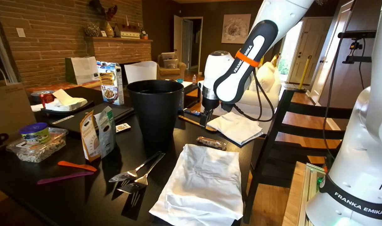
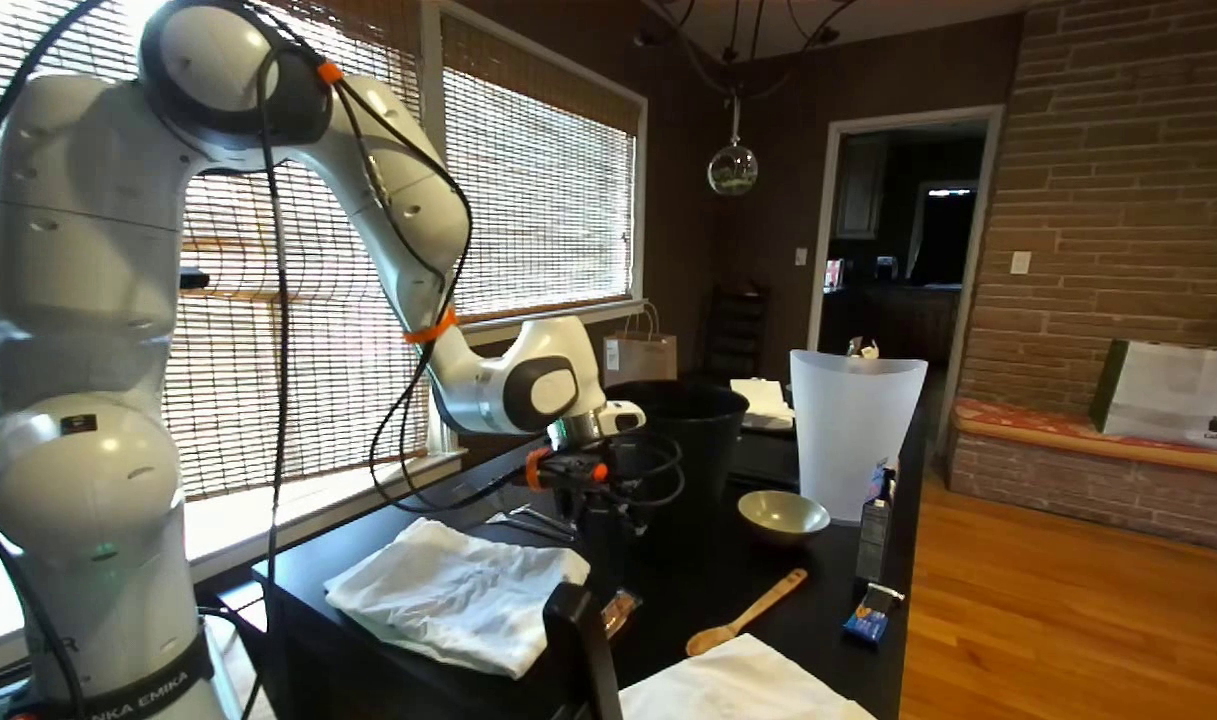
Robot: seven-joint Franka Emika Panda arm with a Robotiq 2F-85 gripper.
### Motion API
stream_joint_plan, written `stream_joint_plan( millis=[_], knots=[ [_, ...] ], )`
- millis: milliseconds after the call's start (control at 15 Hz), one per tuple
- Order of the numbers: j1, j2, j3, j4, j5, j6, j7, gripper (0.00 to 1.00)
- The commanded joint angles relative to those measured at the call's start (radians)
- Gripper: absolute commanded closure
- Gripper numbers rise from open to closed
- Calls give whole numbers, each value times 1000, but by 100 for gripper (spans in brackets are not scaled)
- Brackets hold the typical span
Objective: Unfold the left white towel, then remove the brown sachet from the left towel
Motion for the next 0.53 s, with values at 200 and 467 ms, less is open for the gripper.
stream_joint_plan(
  millis=[200, 467],
  knots=[
    [-41, -281, 95, -56, 4, -306, 34, 0],
    [-46, -397, 142, -66, 74, -447, 26, 0]
  ],
)
